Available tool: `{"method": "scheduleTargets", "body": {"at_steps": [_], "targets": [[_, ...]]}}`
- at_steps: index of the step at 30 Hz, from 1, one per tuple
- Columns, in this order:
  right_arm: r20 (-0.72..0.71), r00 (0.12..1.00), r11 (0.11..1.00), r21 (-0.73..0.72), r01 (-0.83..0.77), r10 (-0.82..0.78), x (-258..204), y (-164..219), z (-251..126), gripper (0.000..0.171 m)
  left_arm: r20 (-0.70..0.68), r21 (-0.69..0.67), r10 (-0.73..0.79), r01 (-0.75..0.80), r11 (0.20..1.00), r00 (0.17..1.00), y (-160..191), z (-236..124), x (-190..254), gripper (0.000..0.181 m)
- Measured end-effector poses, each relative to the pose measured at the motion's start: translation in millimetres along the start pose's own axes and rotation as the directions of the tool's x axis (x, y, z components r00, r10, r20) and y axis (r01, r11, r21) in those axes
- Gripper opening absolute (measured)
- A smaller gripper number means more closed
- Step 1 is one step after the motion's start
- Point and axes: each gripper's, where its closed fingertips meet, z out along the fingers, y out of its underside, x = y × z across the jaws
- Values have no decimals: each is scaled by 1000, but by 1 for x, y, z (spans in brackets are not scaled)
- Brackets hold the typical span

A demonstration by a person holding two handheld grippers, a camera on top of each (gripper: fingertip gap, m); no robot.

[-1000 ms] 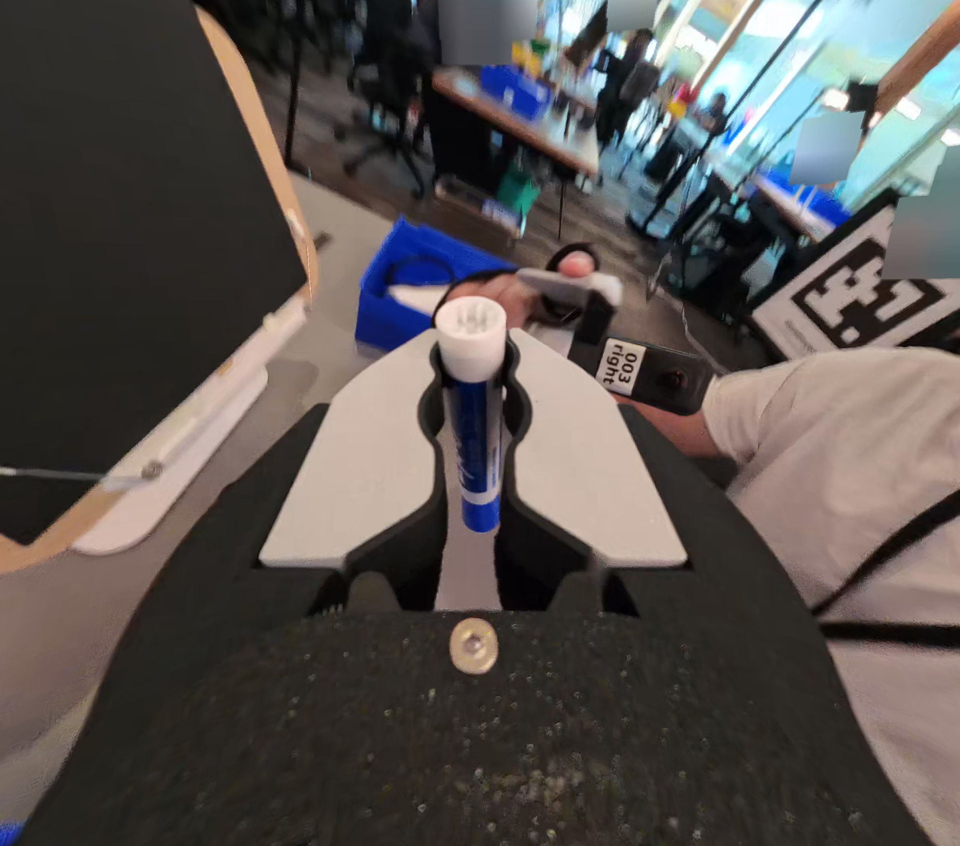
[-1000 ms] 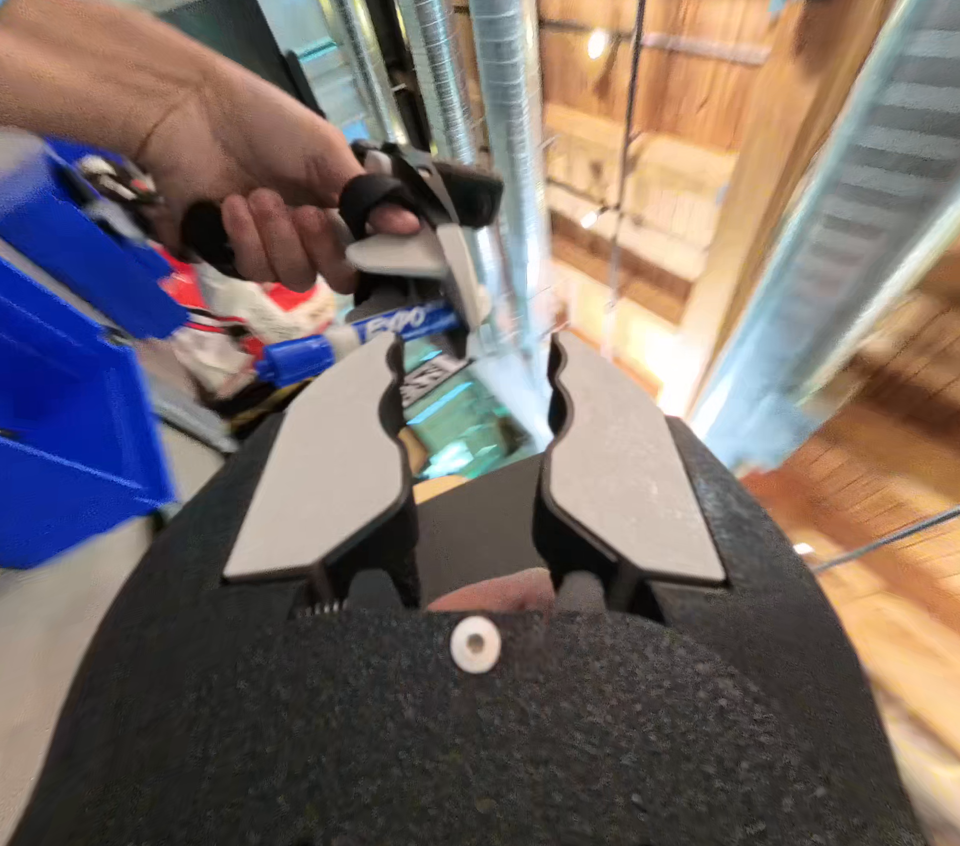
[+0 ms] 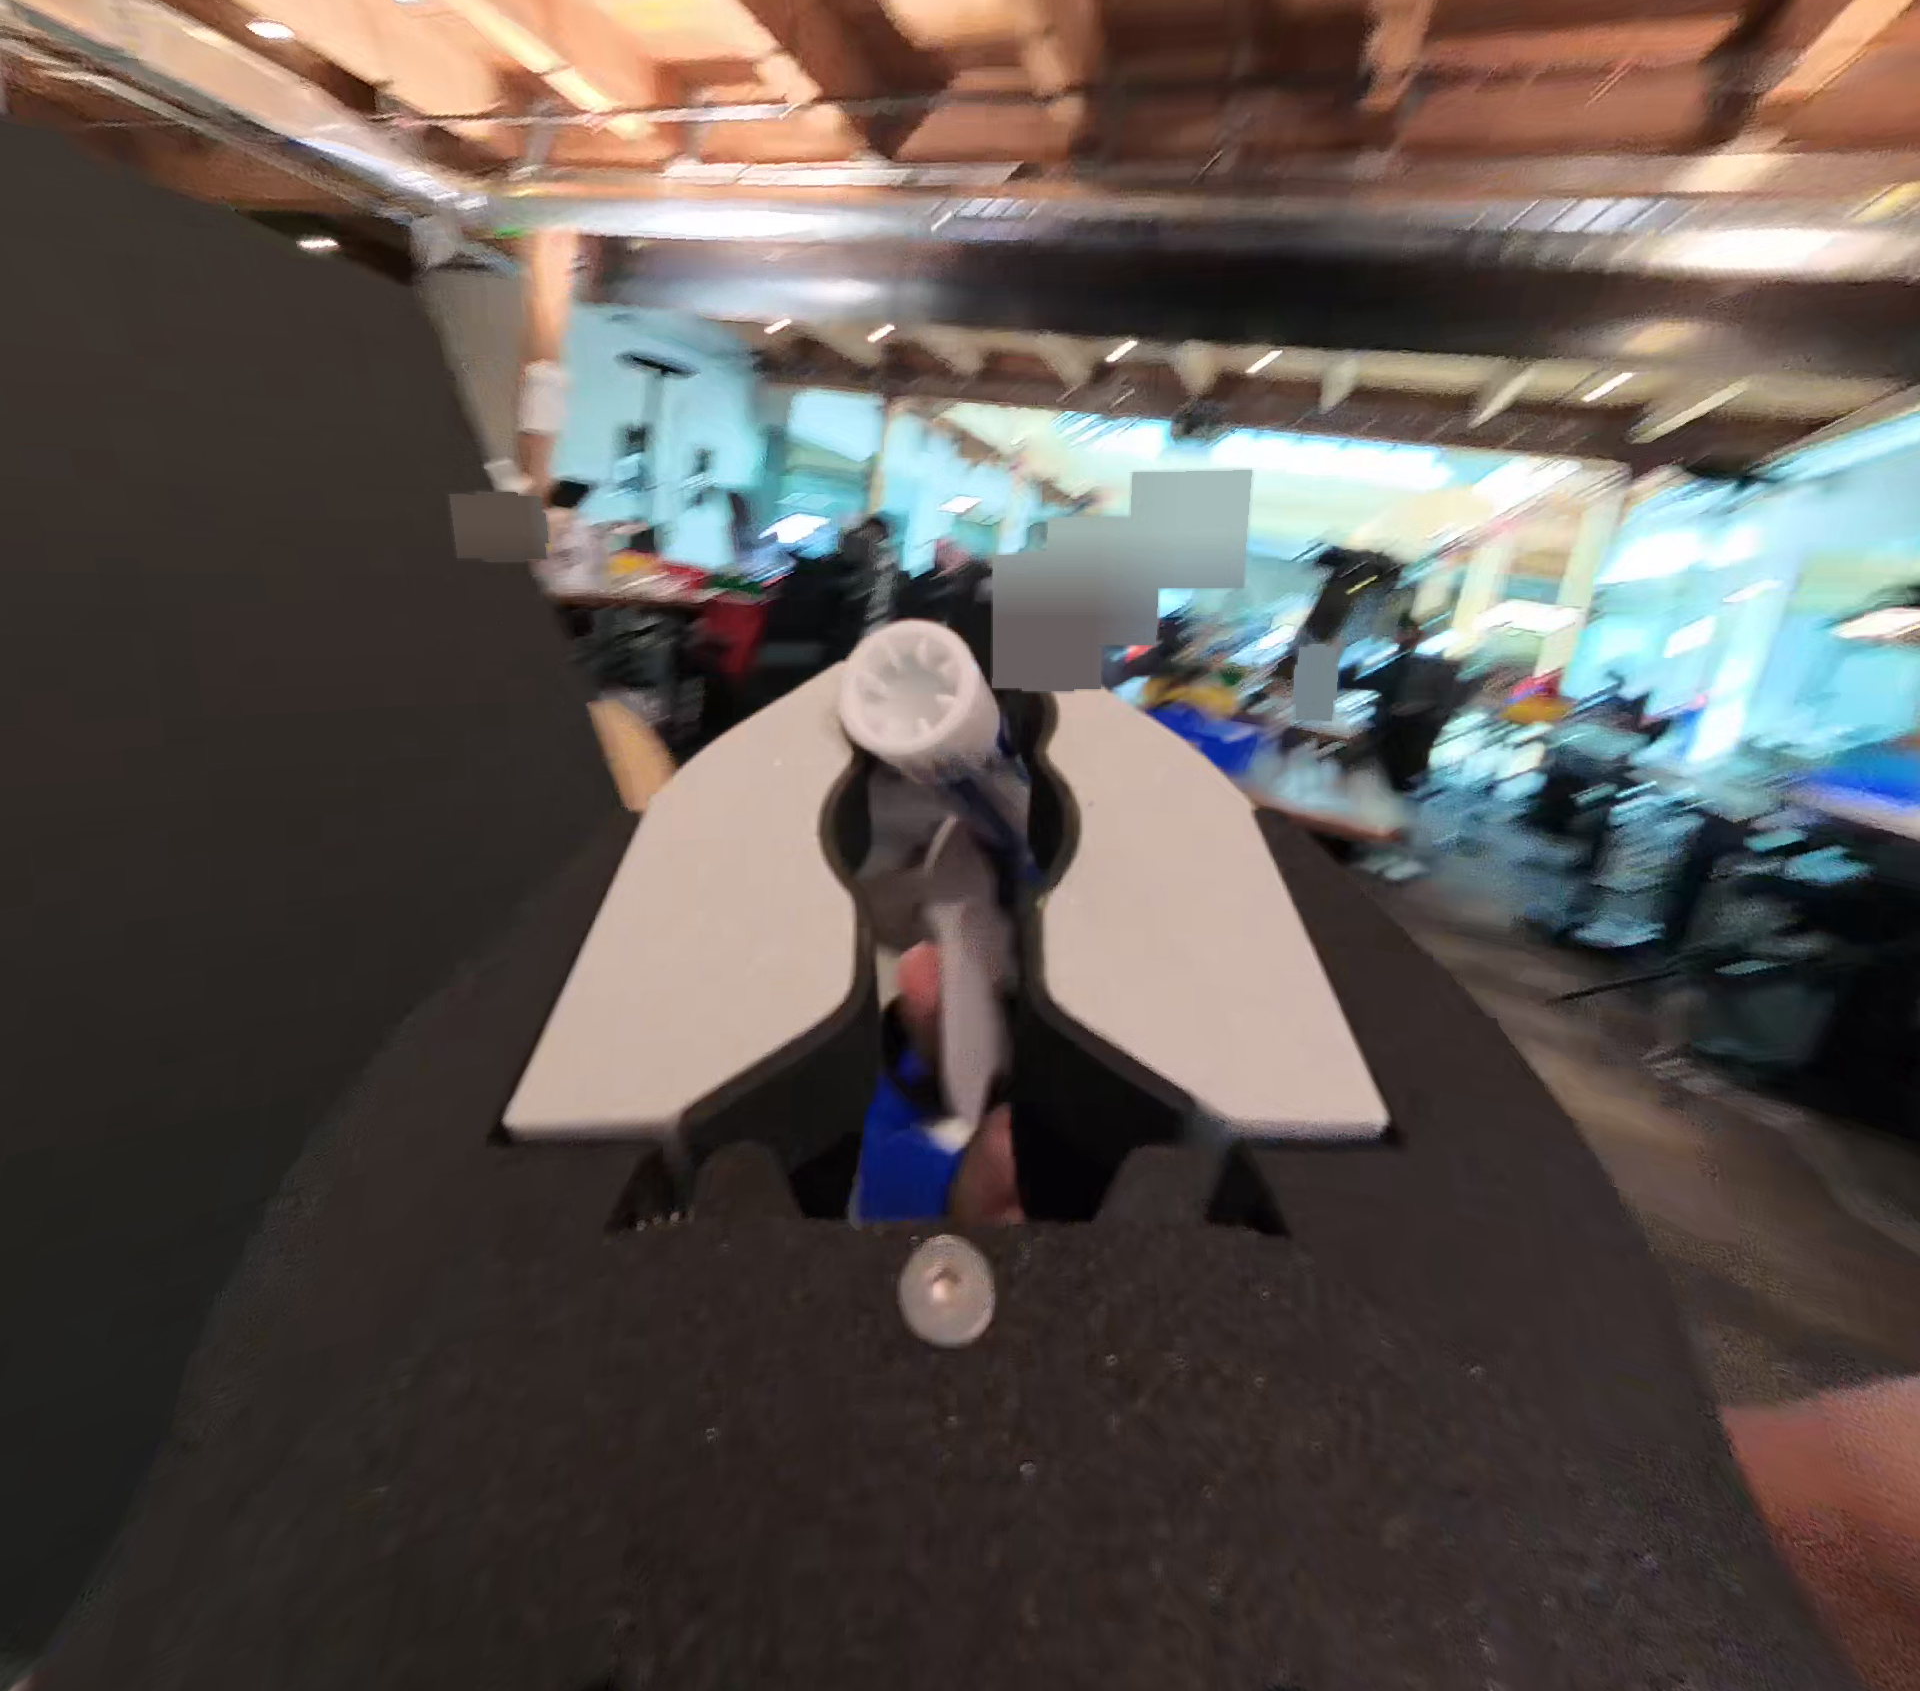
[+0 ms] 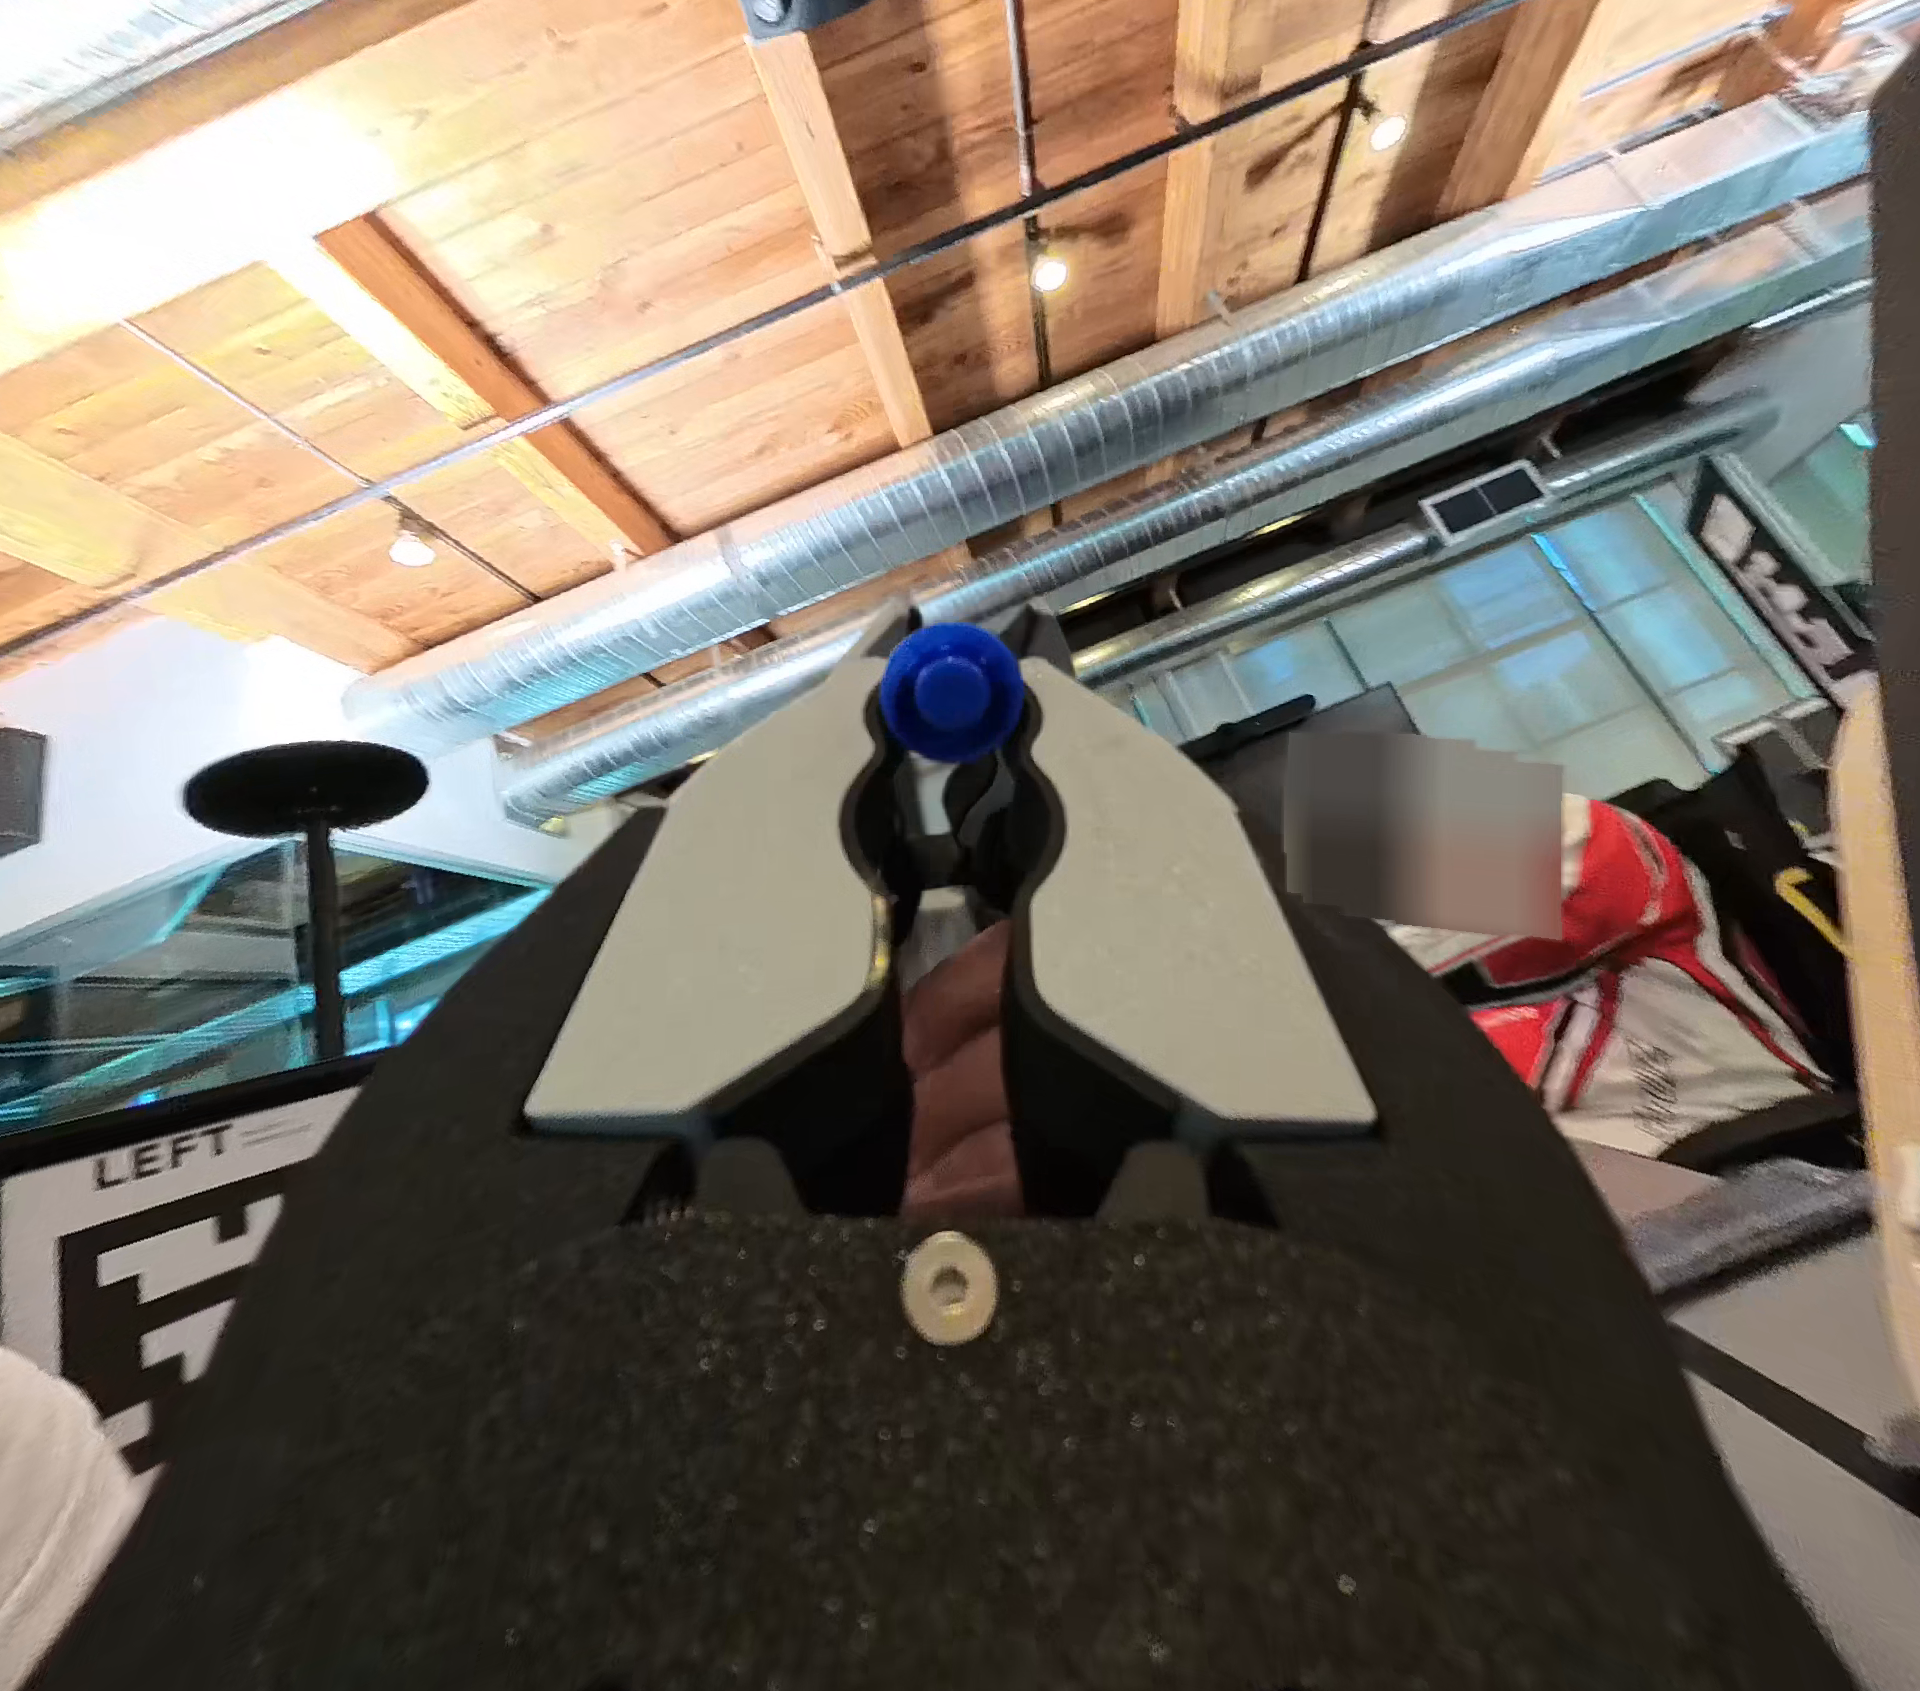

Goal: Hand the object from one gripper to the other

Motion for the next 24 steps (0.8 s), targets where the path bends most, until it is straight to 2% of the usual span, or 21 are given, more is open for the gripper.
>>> {"method": "scheduleTargets", "body": {"at_steps": [2,4,6,8,11,13,15,17,18,19,20,21,23,24], "targets": [[-60,997,998,-44,36,-39,8,-3,-1,17,151,-113,151,-135,984,977,7,-3,-15,39],[-141,982,988,-109,110,-125,19,-5,-3,17,283,-219,249,-190,957,926,13,-8,-31,49],[-214,947,964,-164,208,-241,27,-11,-6,18,359,-306,293,-185,934,886,20,-14,-41,45],[-268,879,910,-246,334,-395,34,-16,-9,18,400,-329,311,-181,927,862,20,-17,-44,43],[-281,709,753,-382,536,-647,36,-24,-12,18,427,-332,317,-180,926,847,17,-20,-45,44],[-262,507,565,-491,663,-821,37,-30,-15,18,424,-355,338,-189,915,840,18,-21,-44,46],[-183,218,285,-608,741,-959,37,-36,-18,18,419,-389,375,-209,897,827,20,-21,-44,48],[-54,-67,-12,-686,727,-996,36,-39,-20,18,374,-433,429,-255,865,822,25,-18,-40,48],[21,-163,-129,-715,688,-986,36,-37,-20,18,313,-472,472,-296,830,824,31,-15,-35,48],[86,-205,-201,-736,647,-975,37,-33,-20,18,251,-526,526,-341,779,813,39,-14,-31,48],[118,-198,-218,-752,622,-973,36,-29,-20,18,199,-585,592,-390,711,781,47,-16,-32,45],[130,-144,-191,-771,608,-981,36,-24,-20,18,145,-646,667,-440,623,731,56,-19,-34,42],[124,5,-97,-805,585,-992,33,-13,-20,18,58,-725,799,-525,446,599,67,-27,-43,42],[117,76,-52,-818,573,-990,31,-9,-20,18,38,-733,844,-559,388,535,69,-29,-46,42]]}}
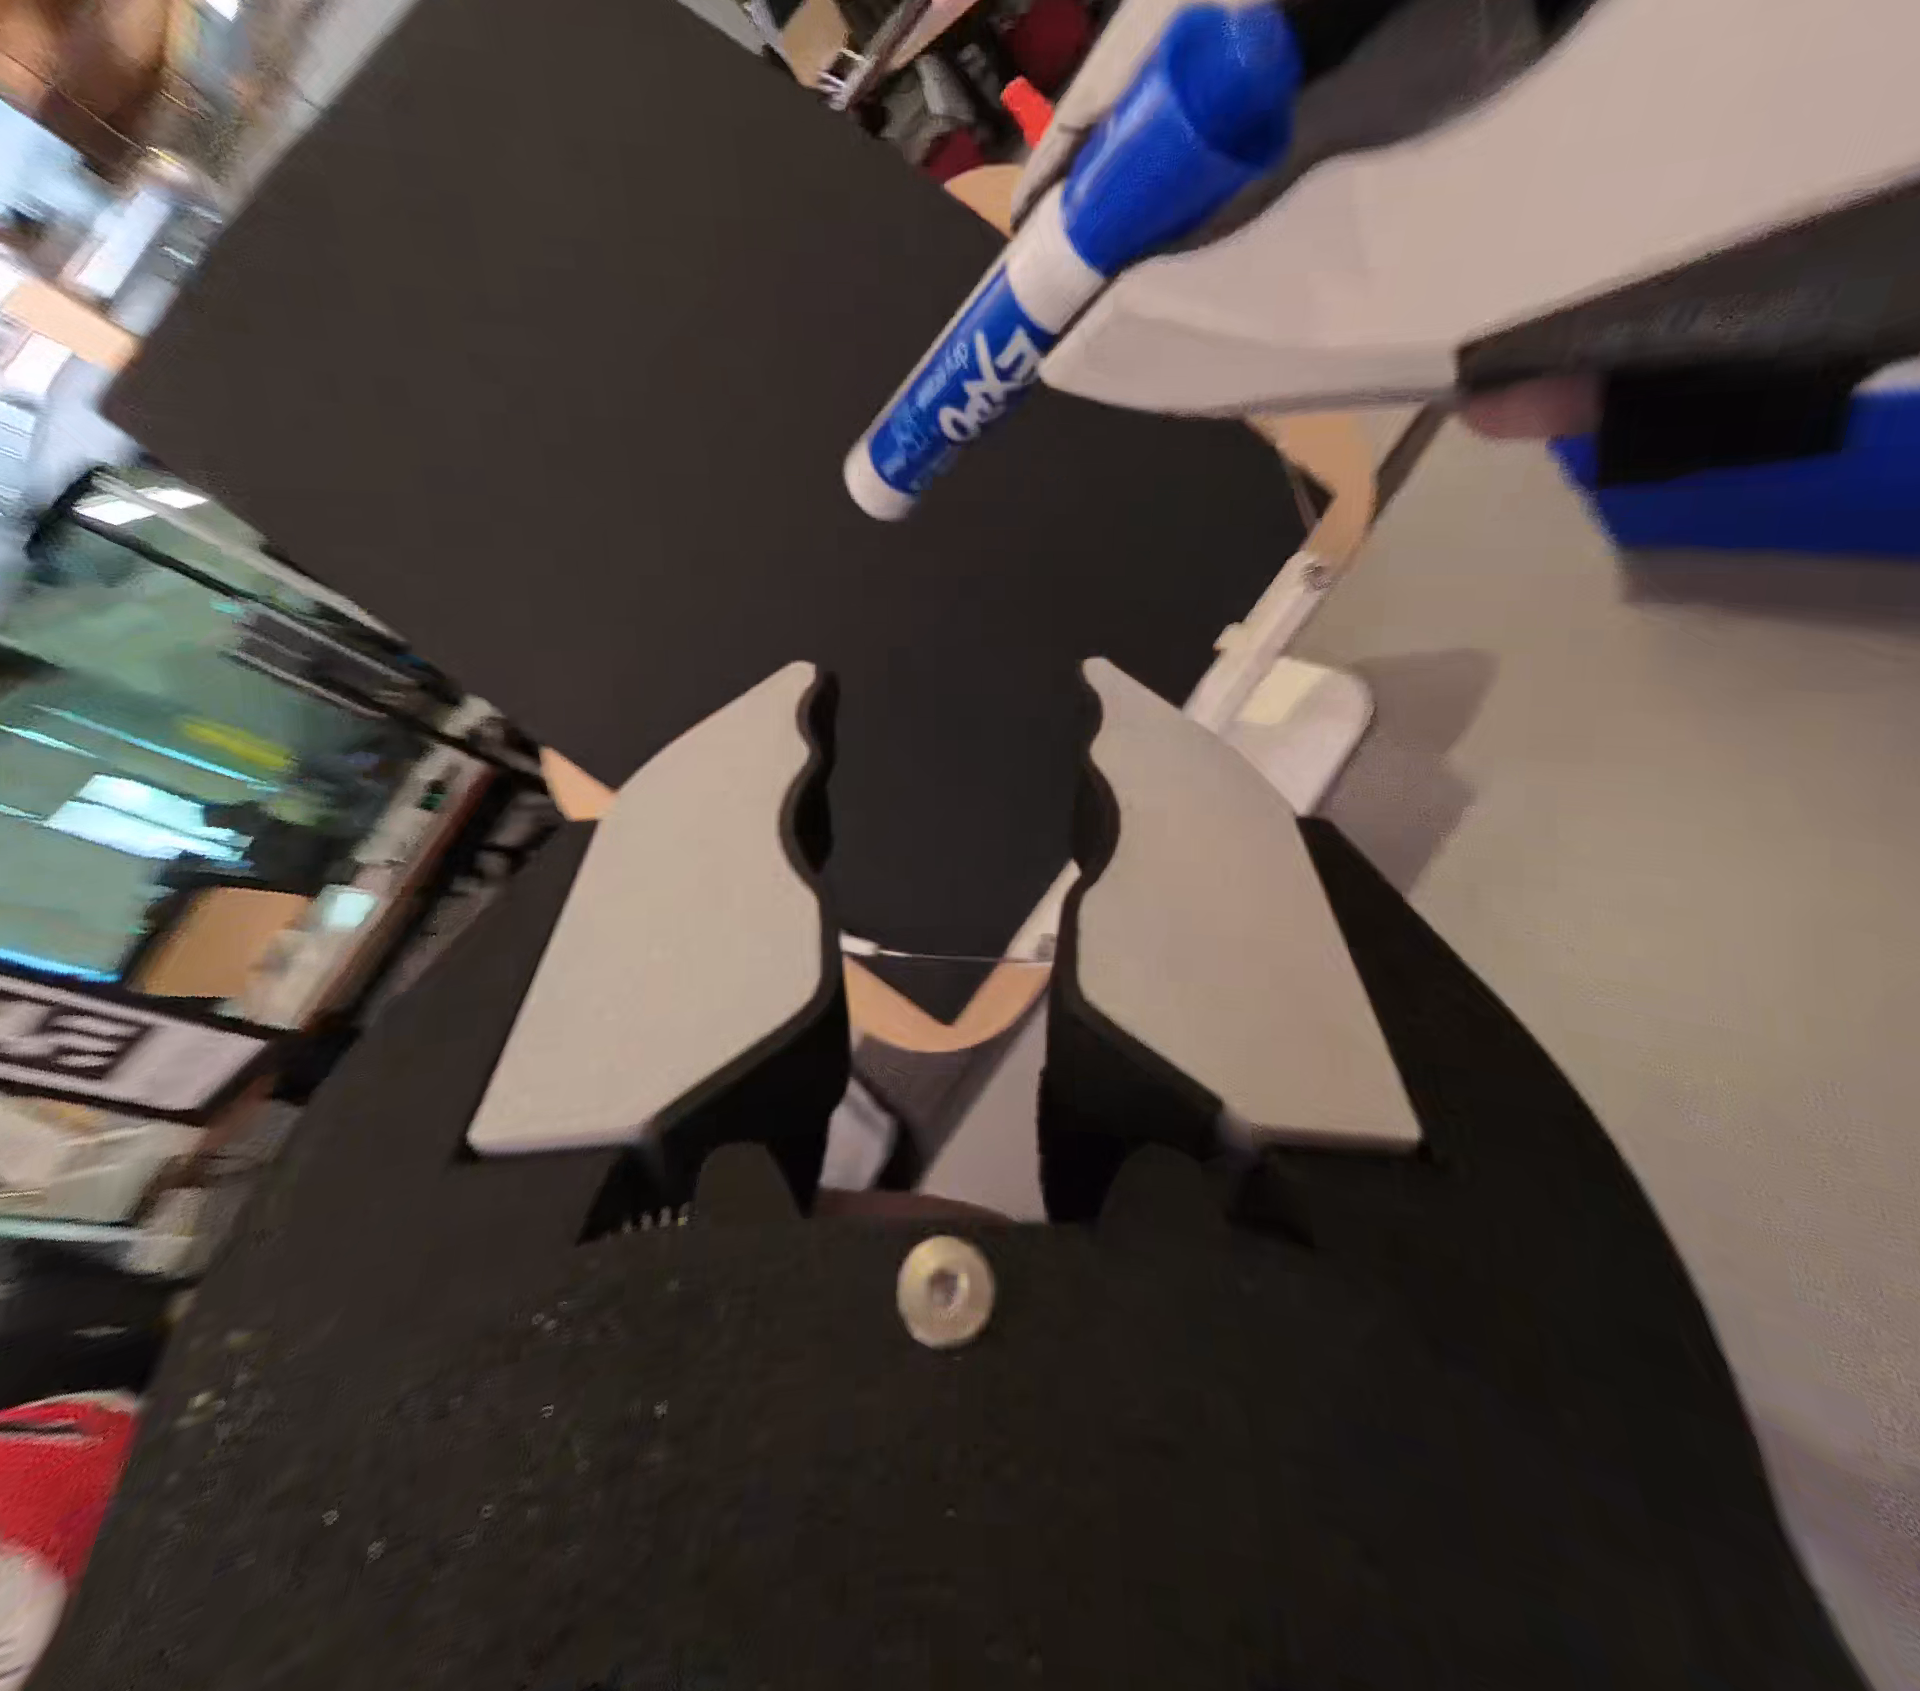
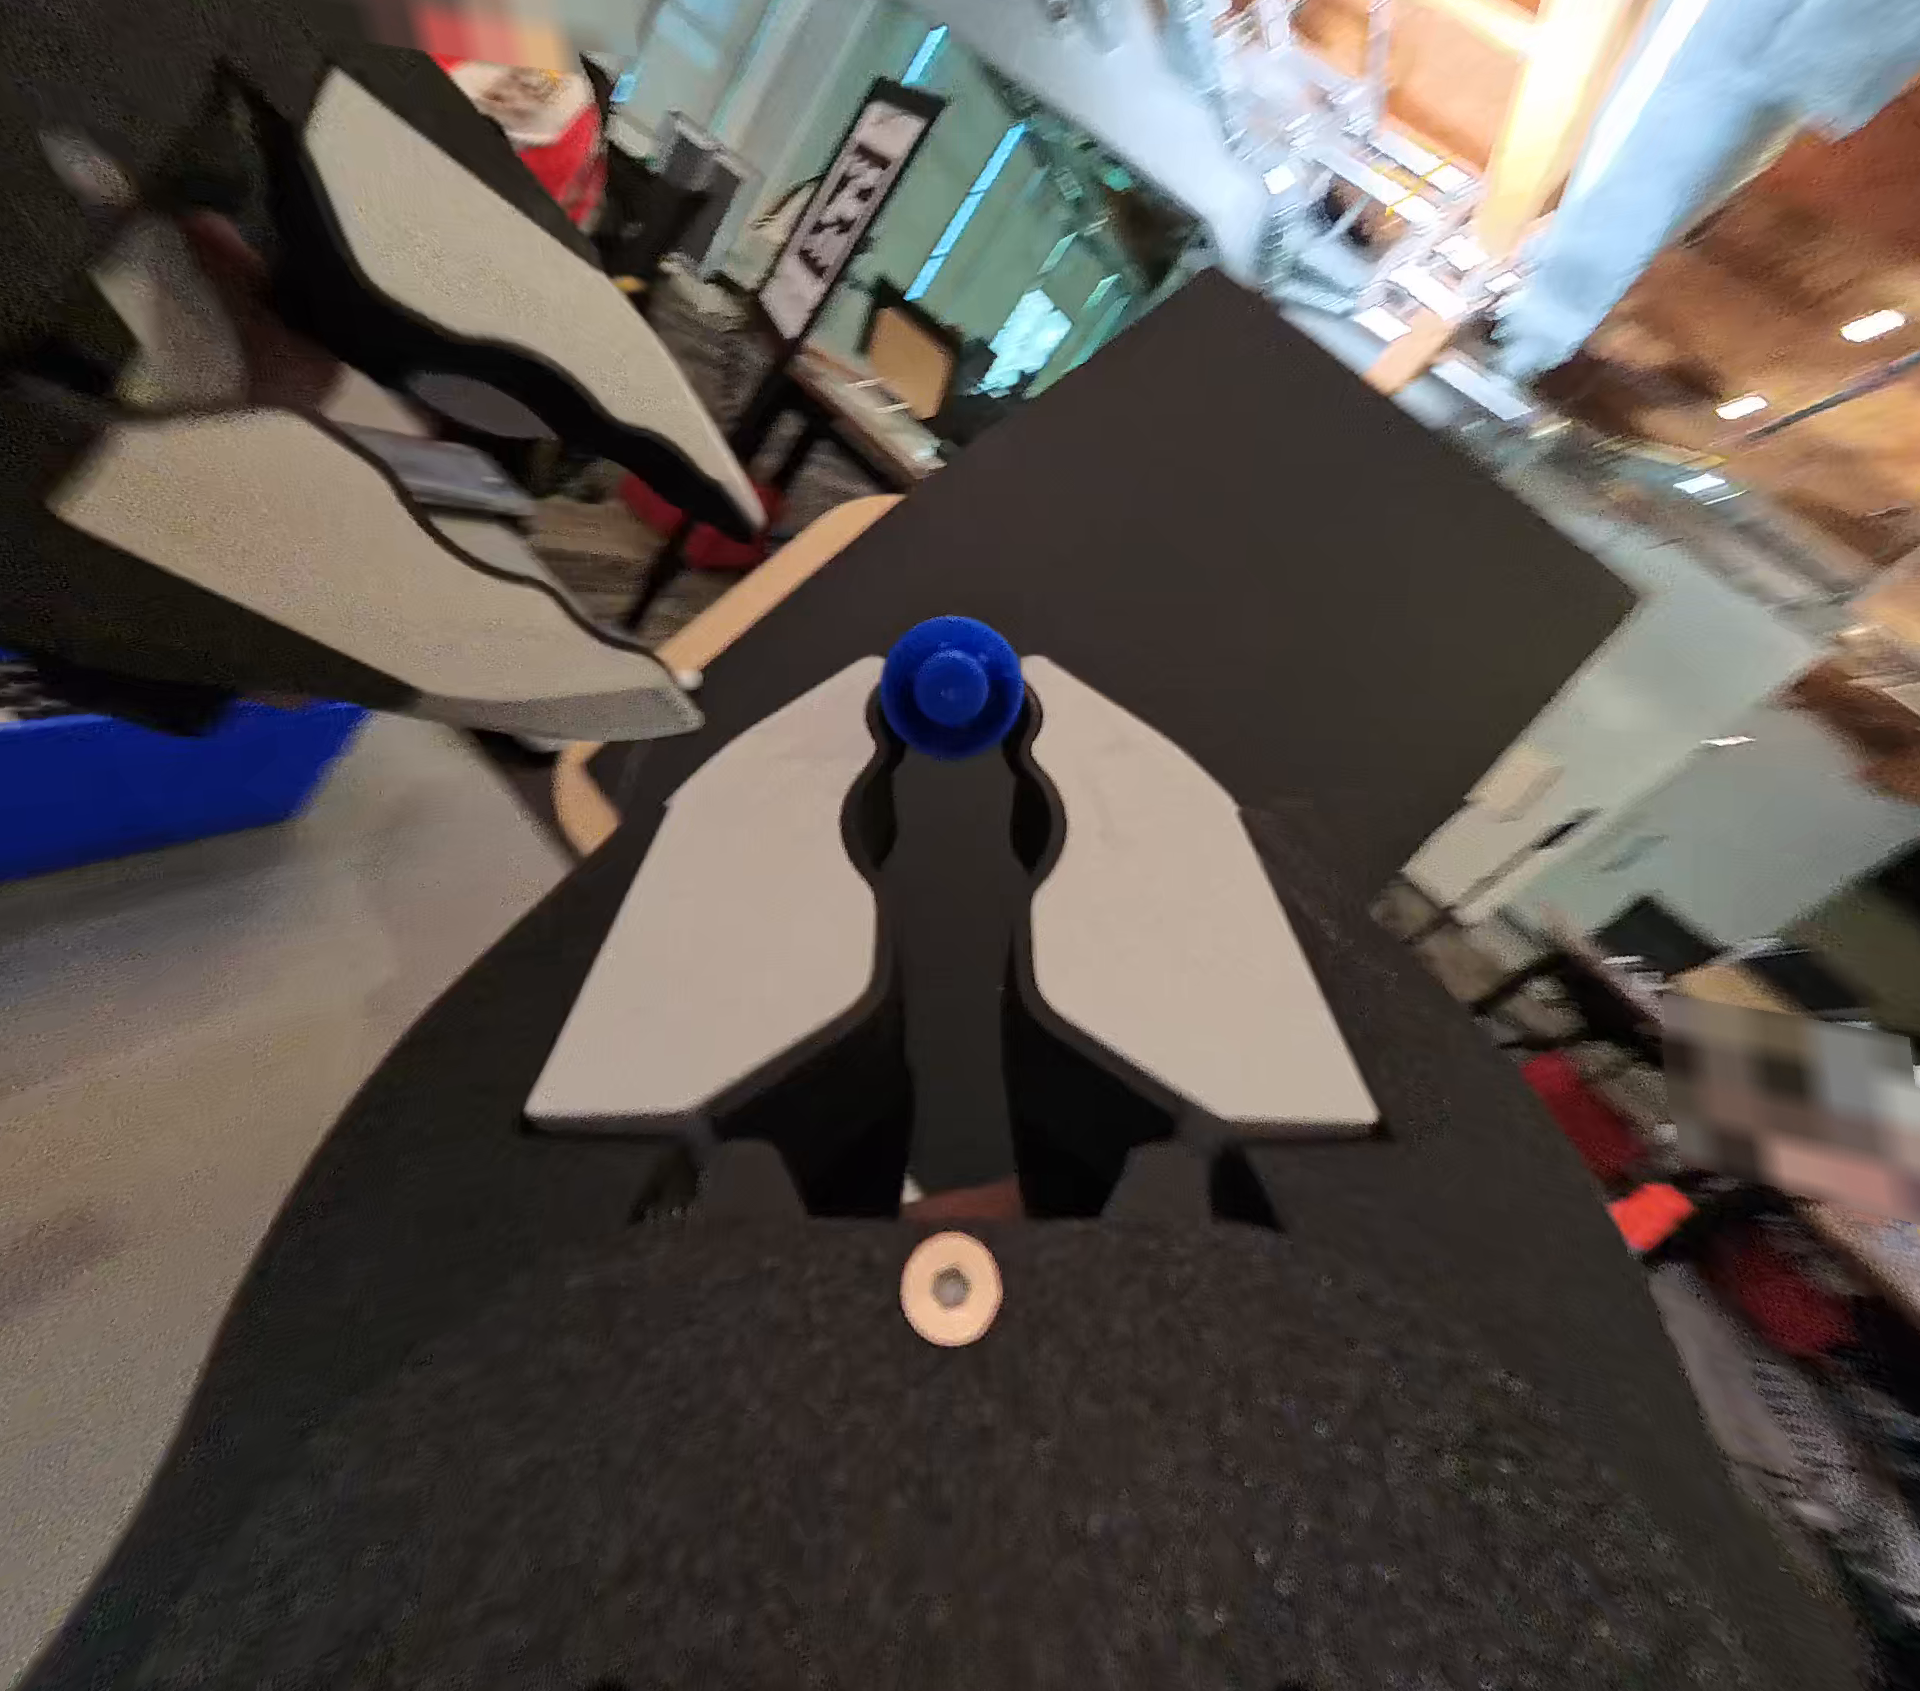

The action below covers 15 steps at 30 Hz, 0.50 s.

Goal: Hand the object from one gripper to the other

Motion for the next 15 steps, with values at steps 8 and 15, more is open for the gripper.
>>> {"method": "scheduleTargets", "body": {"at_steps": [8,15], "targets": [[411,830,926,-160,-342,377,-41,-1,-16,18,-83,48,180,-176,983,980,0,7,36,35],[385,851,913,45,-405,358,-15,-19,-22,35,-145,101,15,-1,995,989,-12,7,29,20]]}}
